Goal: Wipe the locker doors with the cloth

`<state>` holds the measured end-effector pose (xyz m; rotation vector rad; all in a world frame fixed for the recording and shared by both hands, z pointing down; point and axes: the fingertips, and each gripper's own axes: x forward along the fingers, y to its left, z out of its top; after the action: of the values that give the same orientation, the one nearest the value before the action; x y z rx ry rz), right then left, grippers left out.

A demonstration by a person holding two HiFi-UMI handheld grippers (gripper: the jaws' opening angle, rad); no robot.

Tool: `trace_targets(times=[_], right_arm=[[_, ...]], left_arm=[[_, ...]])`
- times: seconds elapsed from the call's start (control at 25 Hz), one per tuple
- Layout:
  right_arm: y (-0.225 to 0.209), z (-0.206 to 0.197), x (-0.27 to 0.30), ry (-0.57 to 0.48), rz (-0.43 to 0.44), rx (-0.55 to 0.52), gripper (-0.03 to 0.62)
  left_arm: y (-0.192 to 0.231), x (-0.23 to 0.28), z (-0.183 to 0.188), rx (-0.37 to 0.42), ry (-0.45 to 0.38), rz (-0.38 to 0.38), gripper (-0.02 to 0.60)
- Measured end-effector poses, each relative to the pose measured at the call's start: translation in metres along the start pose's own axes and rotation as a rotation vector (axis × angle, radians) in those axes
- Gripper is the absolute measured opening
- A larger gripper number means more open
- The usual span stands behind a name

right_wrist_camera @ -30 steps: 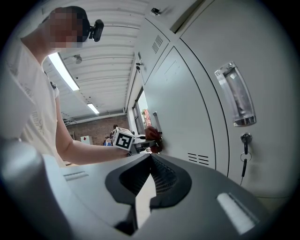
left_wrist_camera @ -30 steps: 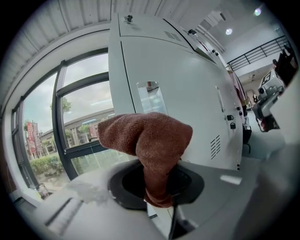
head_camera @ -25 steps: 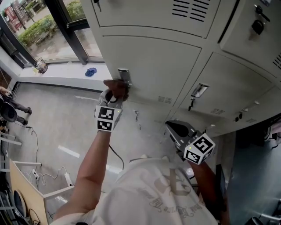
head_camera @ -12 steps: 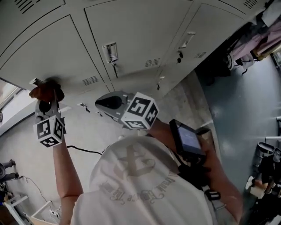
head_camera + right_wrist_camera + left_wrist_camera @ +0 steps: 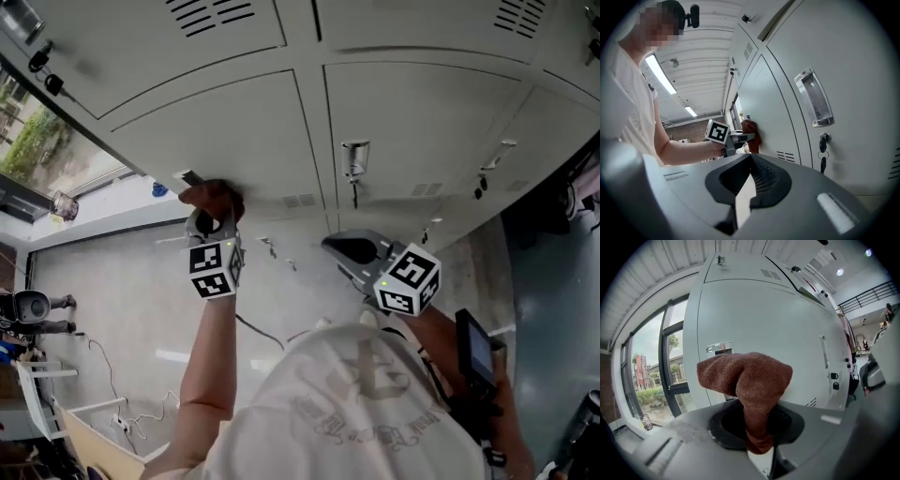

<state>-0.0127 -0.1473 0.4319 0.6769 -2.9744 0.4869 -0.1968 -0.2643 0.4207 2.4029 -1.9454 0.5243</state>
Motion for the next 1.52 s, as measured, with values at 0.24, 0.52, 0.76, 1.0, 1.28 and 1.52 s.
trace_targets(times=[0.24, 0.52, 0.76, 1.0, 1.28, 1.52], right_arm=[[-0.003, 0.002, 0.008, -0.004, 0.028, 0.024, 0.008], [-0.006, 0.0, 0.003, 0.011, 0.048, 0.017, 0.008], [-0.006, -0.003, 0.001, 0.018, 0.067, 0.021, 0.008], [-0.008, -0.005, -0.004, 0.022, 0.066, 0.026, 0.008], [-0.012, -0.01, -0.01, 0.028, 0.039, 0.038, 0.008], [-0.012, -0.015, 0.0, 0.049, 0.029, 0.025, 0.008]], left_arm=[[-0.016, 0.004, -0.004, 0.036, 0.065, -0.017, 0.084], [-0.04, 0.008, 0.004, 0.006, 0.048, -0.025, 0.084], [-0.078, 0.015, 0.021, 0.031, -0.006, -0.078, 0.084], [-0.127, 0.024, 0.031, 0.053, -0.027, -0.18, 0.084], [-0.154, 0.027, 0.041, 0.06, -0.049, -0.256, 0.084], [-0.17, 0.027, 0.038, 0.1, -0.059, -0.328, 0.085]])
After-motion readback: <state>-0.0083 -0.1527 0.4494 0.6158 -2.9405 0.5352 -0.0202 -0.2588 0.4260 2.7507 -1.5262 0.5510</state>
